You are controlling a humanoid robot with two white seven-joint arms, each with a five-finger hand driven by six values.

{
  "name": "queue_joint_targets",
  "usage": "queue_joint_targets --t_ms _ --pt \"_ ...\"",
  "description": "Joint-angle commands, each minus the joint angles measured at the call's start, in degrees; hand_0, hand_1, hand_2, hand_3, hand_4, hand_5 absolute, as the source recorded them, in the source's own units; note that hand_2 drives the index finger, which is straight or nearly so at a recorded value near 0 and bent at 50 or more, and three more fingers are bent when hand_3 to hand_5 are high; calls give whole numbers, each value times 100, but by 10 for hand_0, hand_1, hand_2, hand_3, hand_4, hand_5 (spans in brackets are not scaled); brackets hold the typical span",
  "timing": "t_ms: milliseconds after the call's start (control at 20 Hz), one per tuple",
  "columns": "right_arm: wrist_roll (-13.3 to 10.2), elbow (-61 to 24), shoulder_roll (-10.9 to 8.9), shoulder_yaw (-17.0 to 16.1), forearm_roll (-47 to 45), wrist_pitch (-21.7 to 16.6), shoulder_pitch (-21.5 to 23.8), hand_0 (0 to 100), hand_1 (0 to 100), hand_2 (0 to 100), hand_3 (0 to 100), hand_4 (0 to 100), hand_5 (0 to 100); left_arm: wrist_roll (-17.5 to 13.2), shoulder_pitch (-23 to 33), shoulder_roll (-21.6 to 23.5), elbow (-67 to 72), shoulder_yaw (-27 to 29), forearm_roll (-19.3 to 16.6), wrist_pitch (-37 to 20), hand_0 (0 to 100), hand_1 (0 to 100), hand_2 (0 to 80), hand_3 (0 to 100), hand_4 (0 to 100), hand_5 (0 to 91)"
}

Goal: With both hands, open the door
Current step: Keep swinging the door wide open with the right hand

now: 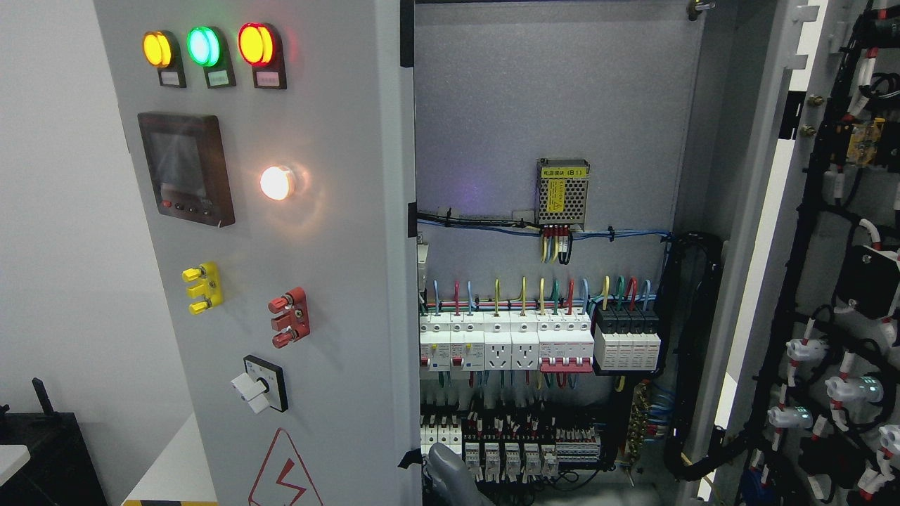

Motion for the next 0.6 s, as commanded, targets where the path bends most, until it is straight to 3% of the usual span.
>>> queue_joint_targets --t_ms 0,300,401,551 --pt "-2 -152 4 234 -2 0 39 0 0 0 0 0 0 0 184 0 -53 -70 2 -2 0 0 0 0 33 0" --pt "24 -258 30 313 -11 -17 48 0 0 0 0 0 0 0 184 0 -53 -70 2 -2 0 0 0 0 32 0" --pt "191 -267 65 314 -11 -26 48 0 0 0 0 0 0 0 184 0 -53 -70 -6 -2 0 0 0 0 32 0" --pt "218 -345 65 322 -11 -26 56 0 0 0 0 0 0 0 176 0 -53 -70 -6 6 0 0 0 0 32 0"
